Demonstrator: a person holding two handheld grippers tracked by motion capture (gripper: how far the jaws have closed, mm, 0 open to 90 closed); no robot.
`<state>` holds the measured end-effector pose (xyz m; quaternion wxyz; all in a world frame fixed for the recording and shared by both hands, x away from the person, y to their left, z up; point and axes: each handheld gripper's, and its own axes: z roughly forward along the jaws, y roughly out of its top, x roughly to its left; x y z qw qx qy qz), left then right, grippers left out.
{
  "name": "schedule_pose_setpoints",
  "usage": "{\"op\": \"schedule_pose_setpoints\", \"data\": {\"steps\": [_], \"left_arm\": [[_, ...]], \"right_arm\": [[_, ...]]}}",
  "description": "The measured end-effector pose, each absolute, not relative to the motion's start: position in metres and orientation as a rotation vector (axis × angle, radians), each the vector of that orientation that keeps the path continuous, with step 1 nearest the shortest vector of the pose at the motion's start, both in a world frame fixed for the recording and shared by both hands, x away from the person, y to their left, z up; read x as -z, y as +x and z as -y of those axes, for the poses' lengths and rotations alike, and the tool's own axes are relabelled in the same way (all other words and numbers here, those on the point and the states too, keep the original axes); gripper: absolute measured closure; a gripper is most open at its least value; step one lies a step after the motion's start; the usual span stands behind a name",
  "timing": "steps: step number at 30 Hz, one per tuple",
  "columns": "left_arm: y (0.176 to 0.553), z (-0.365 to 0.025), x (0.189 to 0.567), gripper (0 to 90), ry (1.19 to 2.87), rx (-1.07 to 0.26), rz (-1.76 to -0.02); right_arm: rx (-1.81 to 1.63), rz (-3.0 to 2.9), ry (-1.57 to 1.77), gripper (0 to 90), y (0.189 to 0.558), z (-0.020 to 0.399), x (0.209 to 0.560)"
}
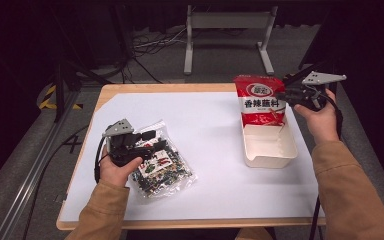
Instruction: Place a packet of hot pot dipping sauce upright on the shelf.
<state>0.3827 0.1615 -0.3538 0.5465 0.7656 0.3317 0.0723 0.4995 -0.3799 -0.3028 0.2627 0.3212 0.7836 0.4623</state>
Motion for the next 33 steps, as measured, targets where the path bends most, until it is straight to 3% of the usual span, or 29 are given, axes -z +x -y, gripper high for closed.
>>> {"op": "schedule_pose_setpoints", "data": {"steps": [7,20,26,33], "left_arm": [[0.383,-0.161,0.354,39.6,1.812,-0.173,-0.785],[0.383,-0.16,0.354,39.5,1.813,-0.165,-0.786],[0.383,-0.161,0.354,39.5,1.808,-0.158,-0.787],[0.383,-0.16,0.354,39.5,1.807,-0.162,-0.784]], "right_arm": [[-1.23,-2.092,0.967,67.0,0.496,0.391,0.311],[-1.098,-2.198,1.0,69.0,0.498,0.388,0.334],[-1.07,-2.208,1.001,77.4,0.498,0.386,0.34],[-1.022,-2.229,1.044,78.4,0.496,0.386,0.348]]}}
